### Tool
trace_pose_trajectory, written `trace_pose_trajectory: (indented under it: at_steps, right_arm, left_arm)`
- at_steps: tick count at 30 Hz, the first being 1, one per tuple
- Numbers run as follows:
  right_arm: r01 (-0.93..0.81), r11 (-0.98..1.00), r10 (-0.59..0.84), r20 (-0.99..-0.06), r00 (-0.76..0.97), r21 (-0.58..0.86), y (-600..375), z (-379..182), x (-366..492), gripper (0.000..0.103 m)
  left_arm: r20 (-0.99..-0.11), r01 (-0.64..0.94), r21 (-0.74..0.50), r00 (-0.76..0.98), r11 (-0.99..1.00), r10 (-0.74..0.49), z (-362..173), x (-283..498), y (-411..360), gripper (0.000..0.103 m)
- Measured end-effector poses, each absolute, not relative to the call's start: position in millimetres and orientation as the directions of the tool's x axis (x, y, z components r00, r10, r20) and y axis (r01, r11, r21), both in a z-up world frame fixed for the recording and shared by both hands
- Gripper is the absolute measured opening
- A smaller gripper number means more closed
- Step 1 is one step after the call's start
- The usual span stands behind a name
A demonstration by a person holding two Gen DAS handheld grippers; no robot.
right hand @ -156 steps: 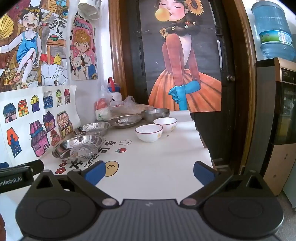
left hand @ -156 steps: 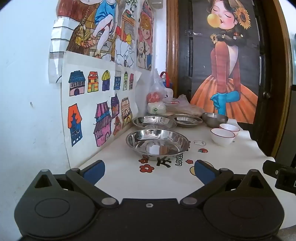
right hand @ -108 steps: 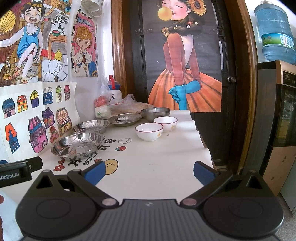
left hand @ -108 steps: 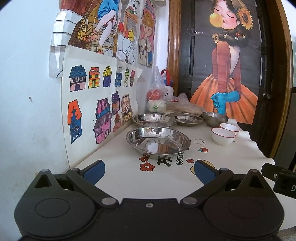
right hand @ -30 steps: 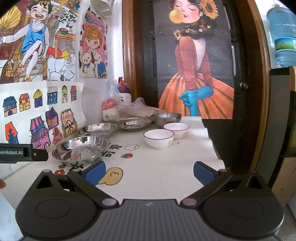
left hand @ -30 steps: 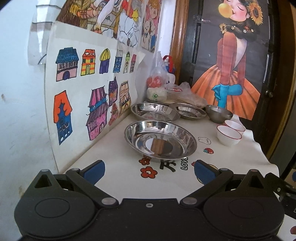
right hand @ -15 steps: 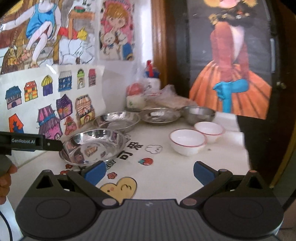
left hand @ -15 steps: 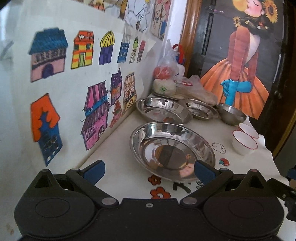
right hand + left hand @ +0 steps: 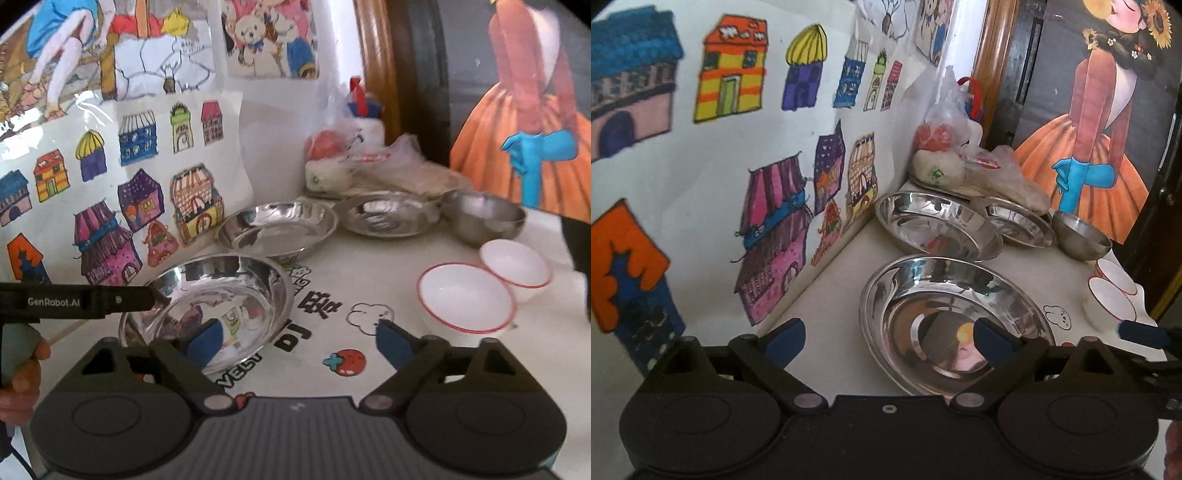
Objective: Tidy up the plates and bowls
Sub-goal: 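Move the left tool toward the large steel plate while the right tool approaches its rim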
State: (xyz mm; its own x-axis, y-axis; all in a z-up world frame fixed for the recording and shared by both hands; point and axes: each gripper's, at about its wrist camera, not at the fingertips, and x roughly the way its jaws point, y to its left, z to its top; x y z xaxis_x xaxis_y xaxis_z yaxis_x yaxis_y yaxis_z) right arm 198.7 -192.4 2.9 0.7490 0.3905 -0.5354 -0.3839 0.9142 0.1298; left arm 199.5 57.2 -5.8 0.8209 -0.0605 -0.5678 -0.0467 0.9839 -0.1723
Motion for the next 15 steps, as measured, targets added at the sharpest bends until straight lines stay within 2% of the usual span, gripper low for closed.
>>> trace_pose_trajectory:
  at_steps: [9,12,15]
  right_arm:
    - [-0.393,0.908,0.401,-0.563,0.723,0.143,-182.5,-7.8,217.5,0.08]
    - [-0.39,0.906,0.411,-0.57,0.712,0.166,-182.8,-10.0,222.3,0.075]
    - [-0.393,0.903,0.418,-0.572,0.705,0.176,-181.3,-11.7,225.0,0.066]
  left_arm:
    - [-0.583,-0.032,-0.175,0.809,0.984,-0.077,-9.6,215.4,54.7,0.085]
    - [-0.592,-0.03,-0.179,0.802,0.983,-0.083,-11.5,219.3,54.1,0.079]
    - [-0.596,-0.025,-0.189,0.797,0.982,-0.095,-13.8,220.9,53.6,0.075]
